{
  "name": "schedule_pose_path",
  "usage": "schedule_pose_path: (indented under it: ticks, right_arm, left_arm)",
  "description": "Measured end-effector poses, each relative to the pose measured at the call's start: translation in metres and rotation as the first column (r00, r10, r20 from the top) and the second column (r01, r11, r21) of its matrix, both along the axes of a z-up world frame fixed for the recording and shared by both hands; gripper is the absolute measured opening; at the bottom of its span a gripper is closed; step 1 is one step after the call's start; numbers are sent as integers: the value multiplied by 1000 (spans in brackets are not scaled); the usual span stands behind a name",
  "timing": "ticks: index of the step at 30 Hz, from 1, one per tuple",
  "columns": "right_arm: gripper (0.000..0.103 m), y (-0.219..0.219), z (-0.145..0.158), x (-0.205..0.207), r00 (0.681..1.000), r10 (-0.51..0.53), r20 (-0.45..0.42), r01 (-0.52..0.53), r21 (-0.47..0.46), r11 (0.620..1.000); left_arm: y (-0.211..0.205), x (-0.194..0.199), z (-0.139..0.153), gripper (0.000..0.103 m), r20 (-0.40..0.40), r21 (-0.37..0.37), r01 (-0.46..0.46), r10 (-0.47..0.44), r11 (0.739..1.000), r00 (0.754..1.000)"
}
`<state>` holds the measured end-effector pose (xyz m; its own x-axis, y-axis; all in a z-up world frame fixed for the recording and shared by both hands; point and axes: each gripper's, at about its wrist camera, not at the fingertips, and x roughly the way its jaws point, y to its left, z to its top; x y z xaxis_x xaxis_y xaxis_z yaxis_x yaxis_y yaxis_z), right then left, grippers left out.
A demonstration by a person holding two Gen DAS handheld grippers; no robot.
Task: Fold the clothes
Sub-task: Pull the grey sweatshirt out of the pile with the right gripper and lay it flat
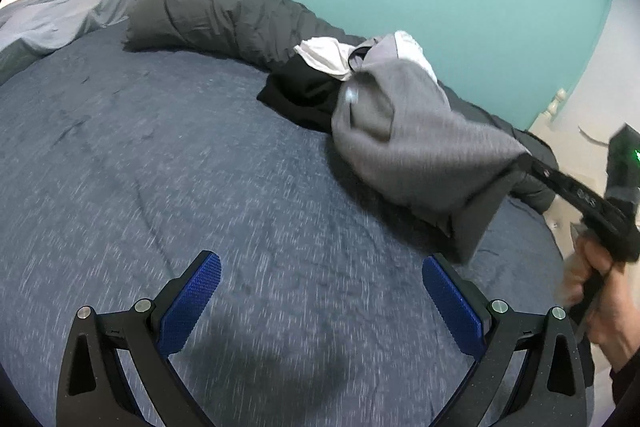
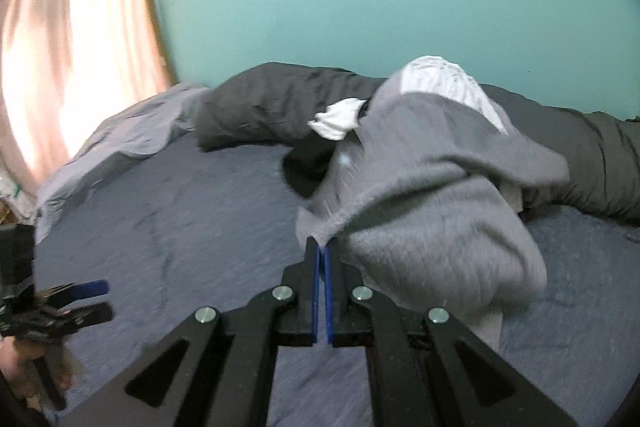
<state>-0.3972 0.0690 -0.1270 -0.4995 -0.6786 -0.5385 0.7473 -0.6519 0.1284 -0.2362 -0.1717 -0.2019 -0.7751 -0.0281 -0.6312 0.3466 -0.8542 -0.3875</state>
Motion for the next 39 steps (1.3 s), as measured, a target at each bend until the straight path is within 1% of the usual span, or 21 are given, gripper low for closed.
schedule_pose_path:
  ticks: [4, 7, 11, 14, 17, 19, 21, 22, 24, 27, 30, 33, 37, 39]
  right_arm:
    - [2, 14, 5, 56, 999, 32, 25, -32, -14, 999]
    - [2, 31, 17, 98, 998, 12, 55, -10, -34, 999]
    - [2, 52, 45, 143, 998, -17, 65, 22, -74, 997]
    - [2, 67, 68, 173, 997, -35, 71, 43, -110, 993]
    - [2, 71, 88, 197, 998, -26, 59, 33, -121, 992]
    - [2, 70, 93, 210, 998, -14, 61, 21, -109, 994]
    - [2, 67, 84, 224, 996, 7, 89, 0, -76, 997]
    - [2, 65, 73, 229, 994, 12, 105, -7, -53, 999]
    - [2, 62, 47, 238, 990, 17, 138, -17, -2, 1000]
    - [2, 69, -4, 244, 976, -7, 216, 2, 25, 1000]
    - [2, 70, -44, 241, 971, -29, 236, 12, 74, 997]
    - [2, 74, -80, 235, 968, -42, 246, 15, 110, 994]
    - [3, 81, -113, 221, 966, -51, 254, 18, 134, 991]
    - [3, 86, -124, 217, 967, -52, 250, 13, 158, 987]
  left_arm:
    - [9, 42, 2, 103, -17, 21, -9, 10, 1000, 1000]
    - [17, 72, 8, 103, -28, 27, -6, 7, 1000, 1000]
    - [29, 113, 19, 103, -33, 57, 12, -10, 998, 999]
    - [34, 137, 27, 103, -38, 62, 13, -11, 998, 999]
    - [35, 157, 32, 103, -41, 66, 12, -9, 998, 999]
    - [35, 167, 33, 103, -39, 74, 11, -8, 997, 999]
    - [35, 175, 32, 103, -38, 79, 4, -1, 997, 999]
    - [36, 180, 30, 103, -40, 82, 1, 2, 997, 999]
    - [37, 185, 25, 103, -38, 89, 4, 0, 996, 999]
    - [41, 186, 12, 103, -33, 99, 8, -5, 995, 999]
    - [42, 182, -4, 103, -24, 96, -3, 5, 995, 1000]
    - [43, 173, -20, 103, -17, 76, -7, 9, 997, 1000]
    - [46, 158, -39, 103, -6, 27, -18, 18, 999, 1000]
    - [48, 149, -49, 103, 7, 2, -11, 11, 1000, 1000]
